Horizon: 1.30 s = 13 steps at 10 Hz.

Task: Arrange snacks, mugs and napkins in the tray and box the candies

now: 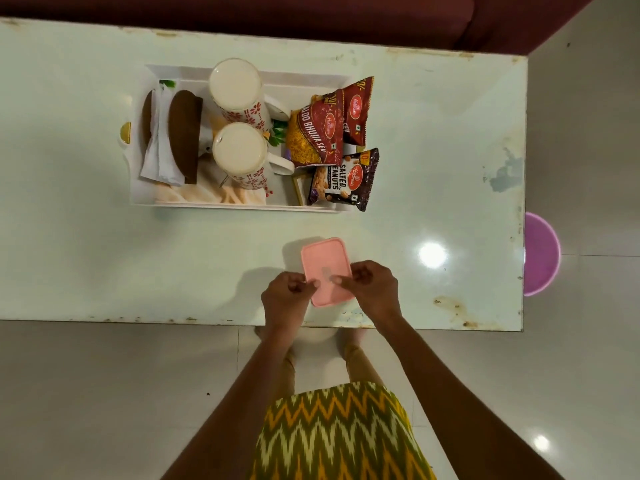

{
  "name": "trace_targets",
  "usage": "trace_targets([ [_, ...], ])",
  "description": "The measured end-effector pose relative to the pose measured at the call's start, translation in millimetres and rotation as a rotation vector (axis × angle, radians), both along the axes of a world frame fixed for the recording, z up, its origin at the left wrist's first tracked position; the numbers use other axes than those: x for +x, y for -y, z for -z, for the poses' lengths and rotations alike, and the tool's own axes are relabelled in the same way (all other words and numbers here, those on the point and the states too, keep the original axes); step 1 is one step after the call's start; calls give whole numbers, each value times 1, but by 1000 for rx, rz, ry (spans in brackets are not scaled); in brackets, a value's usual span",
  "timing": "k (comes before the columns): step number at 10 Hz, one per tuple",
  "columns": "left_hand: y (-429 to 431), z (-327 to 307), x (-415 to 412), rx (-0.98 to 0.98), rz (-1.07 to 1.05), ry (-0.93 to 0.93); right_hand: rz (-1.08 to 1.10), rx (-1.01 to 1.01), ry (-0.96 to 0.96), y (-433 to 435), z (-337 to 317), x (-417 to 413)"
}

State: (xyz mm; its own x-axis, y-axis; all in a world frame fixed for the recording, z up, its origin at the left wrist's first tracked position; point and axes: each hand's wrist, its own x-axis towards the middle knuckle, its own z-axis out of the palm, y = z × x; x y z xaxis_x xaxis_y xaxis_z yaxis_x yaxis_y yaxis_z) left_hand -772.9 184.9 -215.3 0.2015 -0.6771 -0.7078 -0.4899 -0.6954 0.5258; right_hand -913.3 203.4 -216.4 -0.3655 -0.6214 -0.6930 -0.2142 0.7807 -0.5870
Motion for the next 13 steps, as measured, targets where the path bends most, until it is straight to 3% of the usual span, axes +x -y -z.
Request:
trace_targets([
  [4,14,-12,-56,-96,29,-31,152,17,-106,7,-8,-55],
  [7,58,-26,-140,-244,-33,-140,389,-60,-30,84,-13,-139],
  [9,57,-35,-141,-428,76,-122,361,-82,-15,131,-2,-150],
  [13,45,-36,-116,-373,29,-94,347,-73,-17,145,-1,-139],
])
